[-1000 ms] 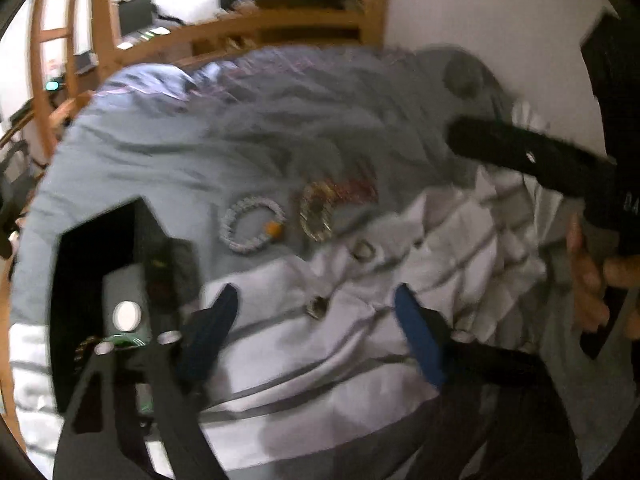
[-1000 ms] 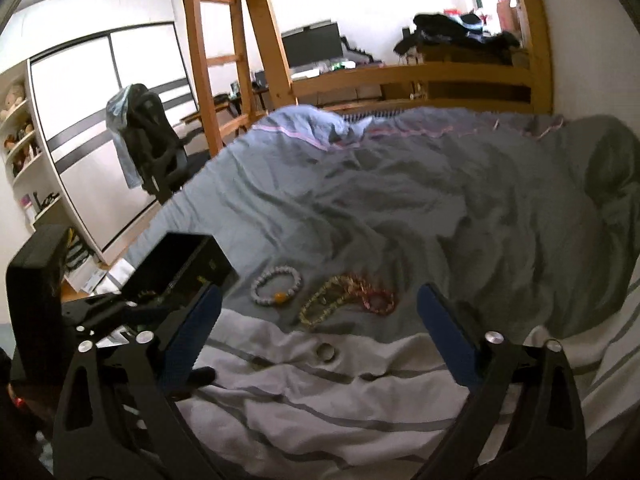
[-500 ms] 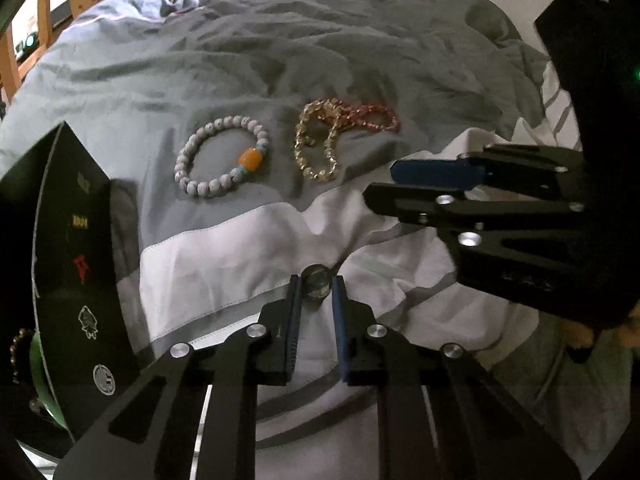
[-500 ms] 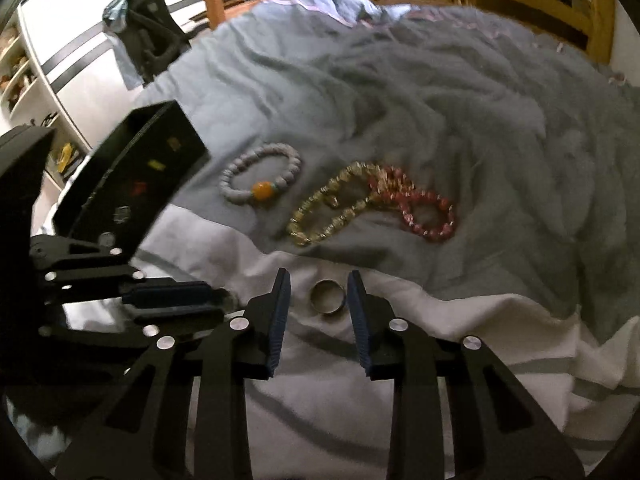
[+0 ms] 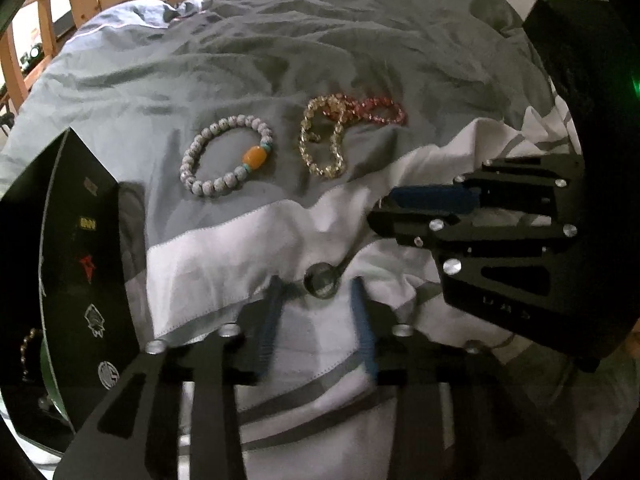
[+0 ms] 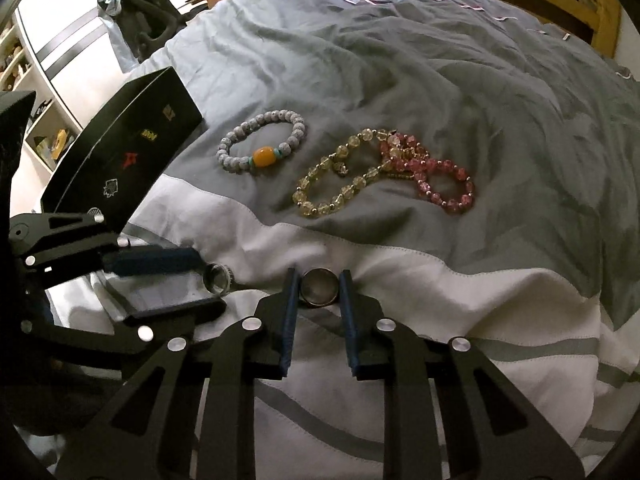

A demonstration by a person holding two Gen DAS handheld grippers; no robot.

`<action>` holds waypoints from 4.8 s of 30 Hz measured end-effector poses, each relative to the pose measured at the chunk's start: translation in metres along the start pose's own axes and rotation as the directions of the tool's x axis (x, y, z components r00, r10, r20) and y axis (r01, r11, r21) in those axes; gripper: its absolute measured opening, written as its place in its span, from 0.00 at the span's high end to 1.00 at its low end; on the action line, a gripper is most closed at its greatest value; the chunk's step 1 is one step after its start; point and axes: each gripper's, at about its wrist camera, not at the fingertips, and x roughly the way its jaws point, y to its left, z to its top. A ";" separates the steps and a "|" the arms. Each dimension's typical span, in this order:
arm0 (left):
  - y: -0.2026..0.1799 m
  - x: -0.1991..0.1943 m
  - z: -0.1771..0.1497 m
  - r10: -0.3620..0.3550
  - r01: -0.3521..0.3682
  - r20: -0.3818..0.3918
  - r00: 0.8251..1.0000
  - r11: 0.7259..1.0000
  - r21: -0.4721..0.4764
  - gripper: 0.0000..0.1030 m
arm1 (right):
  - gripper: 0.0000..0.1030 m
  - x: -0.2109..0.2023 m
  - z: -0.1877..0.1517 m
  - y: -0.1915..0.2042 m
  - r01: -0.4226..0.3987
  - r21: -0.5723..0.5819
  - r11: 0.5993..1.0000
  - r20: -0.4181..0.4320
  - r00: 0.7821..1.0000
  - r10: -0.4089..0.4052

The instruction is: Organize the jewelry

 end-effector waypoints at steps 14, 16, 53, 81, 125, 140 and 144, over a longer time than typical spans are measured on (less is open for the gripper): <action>0.032 0.013 0.010 -0.040 0.036 -0.030 0.999 0.990 -0.136 0.83 | 0.80 0.000 0.001 -0.003 -0.007 0.017 1.000 0.019 1.000 0.006; 0.033 0.010 0.012 -0.027 0.024 -0.018 0.999 0.991 -0.133 0.83 | 0.80 -0.002 0.002 -0.003 -0.004 0.017 1.000 0.029 1.000 0.004; 0.037 -0.100 -0.003 0.067 -0.031 0.228 0.971 0.987 -0.158 0.83 | 0.80 -0.082 0.000 0.025 0.007 -0.003 1.000 0.237 0.971 -0.007; 0.116 -0.160 -0.033 0.187 -0.102 0.260 0.947 0.945 -0.310 0.83 | 0.80 -0.106 0.020 0.133 -0.023 -0.139 0.990 0.249 0.967 0.058; 0.178 -0.173 -0.048 0.173 0.021 0.341 0.924 0.868 -0.496 0.06 | 0.04 -0.080 0.034 0.141 -0.002 -0.093 0.996 0.260 0.965 0.026; 0.102 -0.147 -0.031 0.086 0.022 0.329 0.940 0.950 -0.312 0.06 | 0.04 -0.135 0.003 0.058 0.107 0.025 0.994 0.284 0.952 -0.109; 0.067 -0.132 -0.025 0.064 0.009 0.311 0.948 0.974 -0.226 0.06 | 0.04 -0.140 0.001 0.045 0.109 0.049 0.993 0.294 0.949 -0.118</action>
